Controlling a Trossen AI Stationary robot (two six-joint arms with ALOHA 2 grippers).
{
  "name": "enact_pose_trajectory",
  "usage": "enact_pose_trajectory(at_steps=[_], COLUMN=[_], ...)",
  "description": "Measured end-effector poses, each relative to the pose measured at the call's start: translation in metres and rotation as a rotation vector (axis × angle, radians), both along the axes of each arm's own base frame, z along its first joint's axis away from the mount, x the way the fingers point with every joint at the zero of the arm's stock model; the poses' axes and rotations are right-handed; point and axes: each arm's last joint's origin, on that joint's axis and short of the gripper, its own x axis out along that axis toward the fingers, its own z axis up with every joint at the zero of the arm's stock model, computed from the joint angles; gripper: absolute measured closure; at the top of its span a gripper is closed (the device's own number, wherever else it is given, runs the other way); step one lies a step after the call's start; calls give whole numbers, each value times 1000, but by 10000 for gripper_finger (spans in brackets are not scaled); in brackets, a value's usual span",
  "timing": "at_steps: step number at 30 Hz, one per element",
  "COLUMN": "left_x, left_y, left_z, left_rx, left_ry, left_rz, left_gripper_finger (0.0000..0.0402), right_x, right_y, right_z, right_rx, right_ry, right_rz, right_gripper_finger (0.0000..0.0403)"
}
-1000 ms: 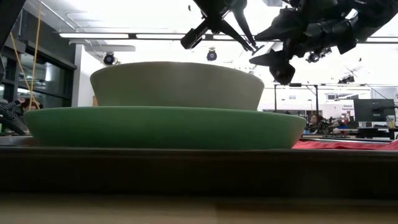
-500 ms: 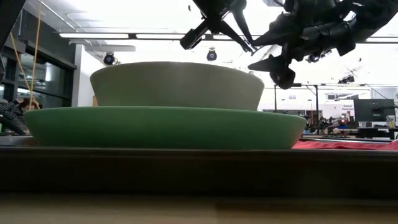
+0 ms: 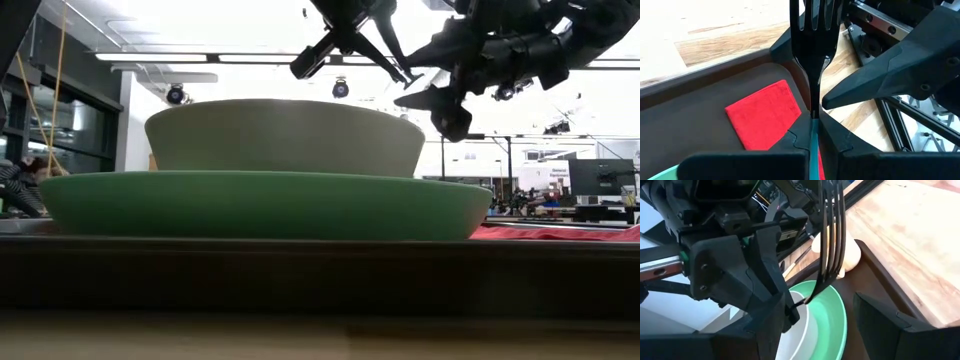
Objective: Set up tray
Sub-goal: Put the blue fork on the red table napkin
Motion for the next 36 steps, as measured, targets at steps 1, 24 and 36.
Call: enact_pose_trajectory(at_steps=[1,24,36], left_x=[0,0,1], left_y=[0,0,0], left_z=[0,0,1], left_rx=[0,5,11], left_ry=[-3,-4,-17], left_rz=[0,6,13], left_gripper_finger=[351,351,351], right_x=[0,2,3], right_y=[0,6,10], right_z=[0,2,2], right_rx=[-1,6,24], right_ry=[-2,-24,-20], right_rz=[-2,-25,-32], right_gripper_finger=[190,232,261])
